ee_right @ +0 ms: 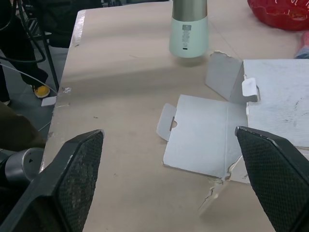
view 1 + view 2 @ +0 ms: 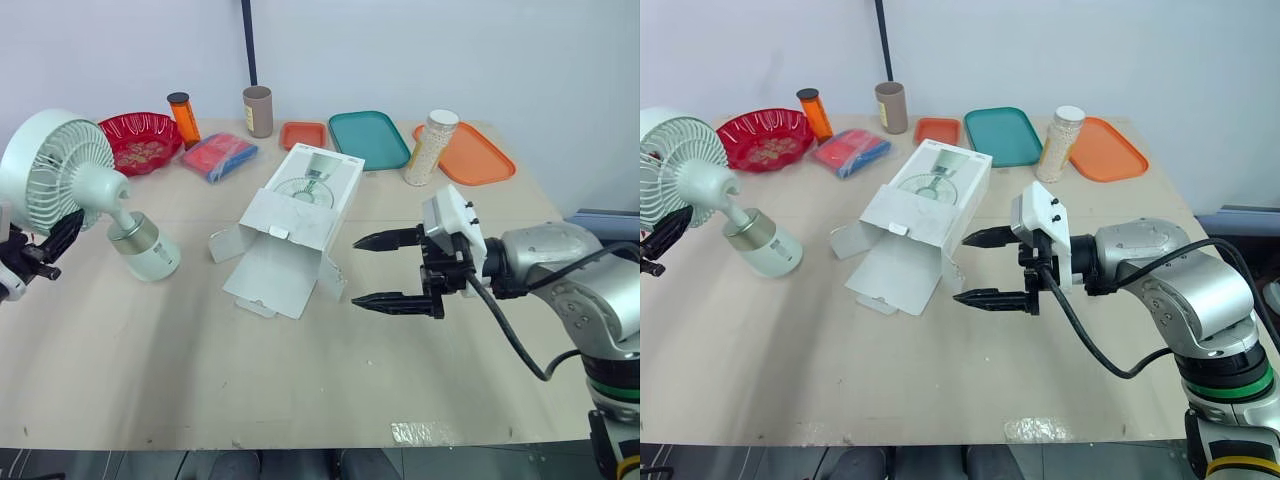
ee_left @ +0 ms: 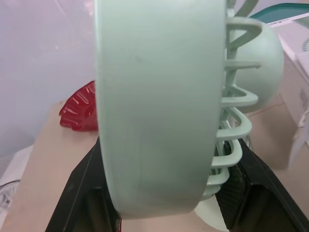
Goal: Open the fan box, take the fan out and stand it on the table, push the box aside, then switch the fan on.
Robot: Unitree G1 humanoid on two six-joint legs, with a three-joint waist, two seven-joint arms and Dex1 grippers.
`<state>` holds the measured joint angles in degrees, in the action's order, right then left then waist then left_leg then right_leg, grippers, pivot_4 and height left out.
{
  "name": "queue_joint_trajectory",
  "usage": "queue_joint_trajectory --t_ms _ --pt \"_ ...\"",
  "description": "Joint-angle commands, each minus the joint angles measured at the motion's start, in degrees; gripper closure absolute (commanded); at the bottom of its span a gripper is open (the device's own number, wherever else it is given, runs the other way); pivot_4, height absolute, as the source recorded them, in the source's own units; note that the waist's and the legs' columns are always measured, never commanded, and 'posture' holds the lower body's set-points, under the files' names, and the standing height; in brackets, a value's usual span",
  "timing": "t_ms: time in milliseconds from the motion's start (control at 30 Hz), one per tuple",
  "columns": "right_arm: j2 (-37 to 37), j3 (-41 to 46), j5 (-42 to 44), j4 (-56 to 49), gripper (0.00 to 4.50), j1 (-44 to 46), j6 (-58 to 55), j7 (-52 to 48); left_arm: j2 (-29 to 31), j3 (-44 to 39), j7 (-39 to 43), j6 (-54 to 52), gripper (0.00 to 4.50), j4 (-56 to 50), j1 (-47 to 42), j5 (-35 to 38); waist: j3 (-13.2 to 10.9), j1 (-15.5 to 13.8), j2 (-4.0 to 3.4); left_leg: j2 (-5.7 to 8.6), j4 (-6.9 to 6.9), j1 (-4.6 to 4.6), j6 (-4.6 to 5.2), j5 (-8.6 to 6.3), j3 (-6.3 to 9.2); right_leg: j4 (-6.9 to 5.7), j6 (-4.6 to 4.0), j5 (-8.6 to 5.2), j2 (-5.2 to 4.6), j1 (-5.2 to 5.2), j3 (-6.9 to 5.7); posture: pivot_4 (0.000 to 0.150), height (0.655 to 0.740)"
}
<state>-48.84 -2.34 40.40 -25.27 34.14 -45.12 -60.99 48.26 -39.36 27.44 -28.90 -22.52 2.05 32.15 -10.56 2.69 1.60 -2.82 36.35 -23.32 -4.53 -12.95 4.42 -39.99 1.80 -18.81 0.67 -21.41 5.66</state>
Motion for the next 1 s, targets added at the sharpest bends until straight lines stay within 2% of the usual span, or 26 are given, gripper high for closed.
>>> queue_joint_trajectory --t_ms 33,400,733,1000 --pt "0.0 0.7 0.5 -0.6 0.0 1.1 0.1 -0.2 -1.3 -1.1 -1.4 3.1 2.55 -0.3 -2.4 -1.5 0.0 0.0 0.01 0.0 0.0 -0.01 0.0 0.0 0.0 0.01 0.0 0.0 -0.01 0.0 -0.01 0.15 0.74" --pt "0.4 1.0 1.0 -0.8 0.0 2.3 -1.5 0.8 -4.7 3.0 -1.6 4.2 2.55 0.7 -4.1 -4.8 0.0 0.0 0.08 -0.01 0.0 0.0 -0.01 0.0 0.02 -0.01 -0.01 0.0 0.0 -0.01 -0.02 0.15 0.74" --pt "8.9 2.6 2.9 2.7 0.0 9.2 -6.9 10.7 -8.5 7.9 -1.8 6.3 2.55 -0.5 -3.8 -7.4 0.1 0.0 0.13 0.01 0.0 0.02 -0.02 0.01 0.02 -0.04 -0.01 0.01 -0.01 0.01 -0.01 0.15 0.74" --pt "11.8 3.9 5.5 3.1 0.0 11.0 -9.4 14.7 -11.5 10.0 -2.9 6.5 2.55 -0.4 -4.3 -7.8 0.1 -0.4 0.13 0.08 0.01 0.02 -0.02 0.01 0.08 -0.02 0.0 0.0 -0.08 0.08 -0.07 0.15 0.74"
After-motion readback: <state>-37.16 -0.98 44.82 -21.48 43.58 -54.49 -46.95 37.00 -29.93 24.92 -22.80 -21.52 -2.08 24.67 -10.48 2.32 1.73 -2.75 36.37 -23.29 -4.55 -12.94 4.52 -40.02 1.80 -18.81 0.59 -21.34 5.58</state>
